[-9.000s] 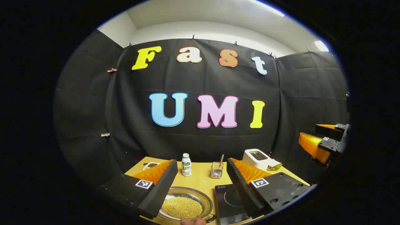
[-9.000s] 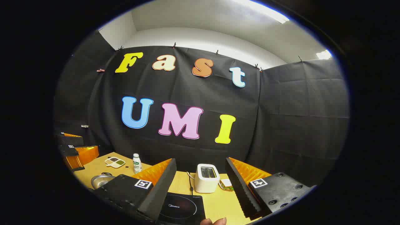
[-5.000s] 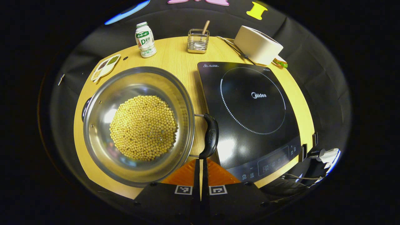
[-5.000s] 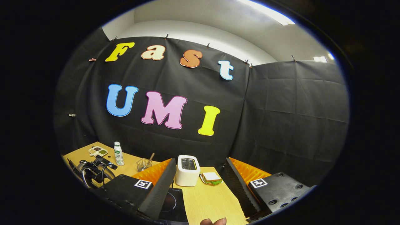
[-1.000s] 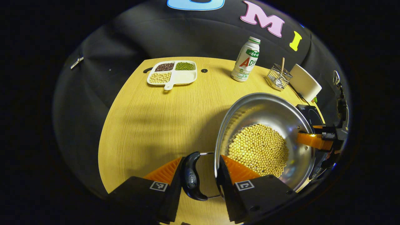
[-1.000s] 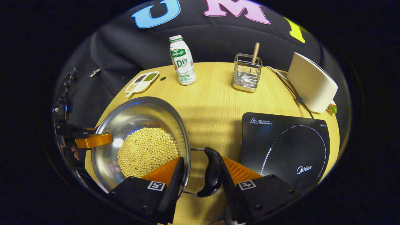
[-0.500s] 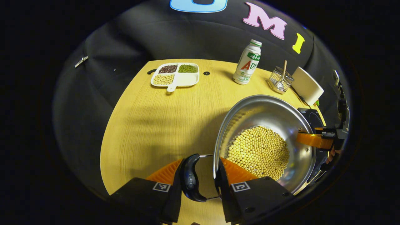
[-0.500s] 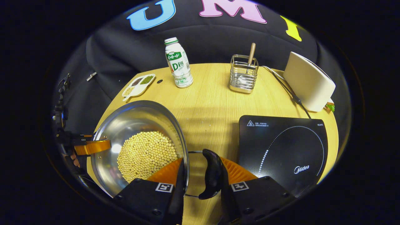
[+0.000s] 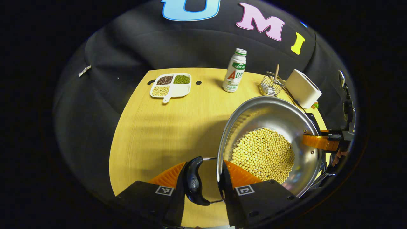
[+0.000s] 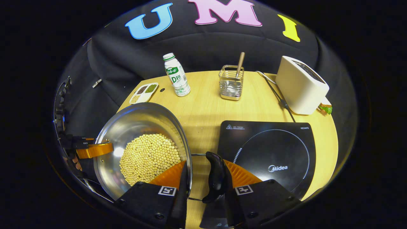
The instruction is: First push the handle of the pot to place it horizontally, then grasp the pot with both hands and set it on the induction cooktop.
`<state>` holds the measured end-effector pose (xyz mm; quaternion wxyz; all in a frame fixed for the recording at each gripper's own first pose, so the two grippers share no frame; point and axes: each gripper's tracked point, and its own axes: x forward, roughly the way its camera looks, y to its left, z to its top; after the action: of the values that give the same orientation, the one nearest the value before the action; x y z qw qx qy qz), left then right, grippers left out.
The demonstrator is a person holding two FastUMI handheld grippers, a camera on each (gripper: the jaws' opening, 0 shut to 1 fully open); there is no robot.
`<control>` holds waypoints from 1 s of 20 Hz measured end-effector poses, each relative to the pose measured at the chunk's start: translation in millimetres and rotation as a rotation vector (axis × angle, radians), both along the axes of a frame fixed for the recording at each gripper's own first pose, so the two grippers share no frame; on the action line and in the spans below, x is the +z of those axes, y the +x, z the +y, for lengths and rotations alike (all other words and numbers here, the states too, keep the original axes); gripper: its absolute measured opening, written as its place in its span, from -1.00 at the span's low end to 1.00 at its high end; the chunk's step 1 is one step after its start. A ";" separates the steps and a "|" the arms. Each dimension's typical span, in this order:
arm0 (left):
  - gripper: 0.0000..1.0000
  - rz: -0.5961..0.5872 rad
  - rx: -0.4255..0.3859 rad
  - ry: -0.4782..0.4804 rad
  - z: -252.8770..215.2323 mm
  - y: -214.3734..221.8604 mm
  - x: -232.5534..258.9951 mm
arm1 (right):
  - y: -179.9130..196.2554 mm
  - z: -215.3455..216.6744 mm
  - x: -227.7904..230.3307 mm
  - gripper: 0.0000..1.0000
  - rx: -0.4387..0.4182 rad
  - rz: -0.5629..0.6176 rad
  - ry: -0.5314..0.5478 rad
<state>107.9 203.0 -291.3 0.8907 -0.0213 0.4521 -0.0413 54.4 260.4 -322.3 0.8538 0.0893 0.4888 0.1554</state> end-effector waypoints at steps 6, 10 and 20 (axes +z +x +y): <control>0.11 -0.006 -0.043 0.004 -53.0 3.2 12.9 | -3.2 -59.5 7.4 0.02 -0.043 -0.004 0.002; 0.11 -0.008 -0.074 0.001 -93.3 8.1 14.9 | -3.9 -103.7 6.4 0.03 -0.076 -0.005 -0.006; 0.11 0.001 -0.140 -0.018 -199.6 24.9 4.7 | 1.4 -214.9 -11.8 0.02 -0.118 0.010 -0.030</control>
<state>132.8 3.4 -286.6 0.8853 0.0024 0.4524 -0.1078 55.9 45.4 -334.2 0.8602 0.1058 0.4893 0.0970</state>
